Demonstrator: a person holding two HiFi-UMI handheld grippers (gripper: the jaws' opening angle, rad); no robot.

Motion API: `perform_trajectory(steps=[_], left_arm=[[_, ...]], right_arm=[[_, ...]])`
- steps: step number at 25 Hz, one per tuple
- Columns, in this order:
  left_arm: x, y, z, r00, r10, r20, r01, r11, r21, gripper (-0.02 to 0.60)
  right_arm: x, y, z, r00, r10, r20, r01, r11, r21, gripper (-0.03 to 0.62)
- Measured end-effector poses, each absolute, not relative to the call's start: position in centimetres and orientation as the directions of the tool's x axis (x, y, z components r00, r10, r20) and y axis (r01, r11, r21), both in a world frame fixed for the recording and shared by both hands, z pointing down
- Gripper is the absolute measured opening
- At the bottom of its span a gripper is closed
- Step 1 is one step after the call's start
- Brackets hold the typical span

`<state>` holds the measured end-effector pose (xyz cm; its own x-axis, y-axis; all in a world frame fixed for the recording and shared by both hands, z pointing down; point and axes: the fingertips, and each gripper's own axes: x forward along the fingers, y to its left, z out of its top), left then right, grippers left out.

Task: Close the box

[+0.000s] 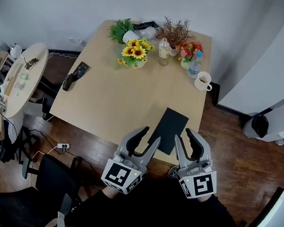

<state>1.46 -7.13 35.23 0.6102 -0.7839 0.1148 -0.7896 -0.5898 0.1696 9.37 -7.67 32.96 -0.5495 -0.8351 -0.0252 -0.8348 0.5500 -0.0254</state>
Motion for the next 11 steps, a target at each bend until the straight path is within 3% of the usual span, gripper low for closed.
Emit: perform_trajectory(steps=[11], left_arm=[[1.44,-7.17,35.56,0.619,-0.776,0.124,-0.784,-0.6,0.159,0.146]], right_arm=[[9.36,-7.53,33.19,-0.548,-0.836,-0.013,-0.836,0.548,-0.017,0.12]])
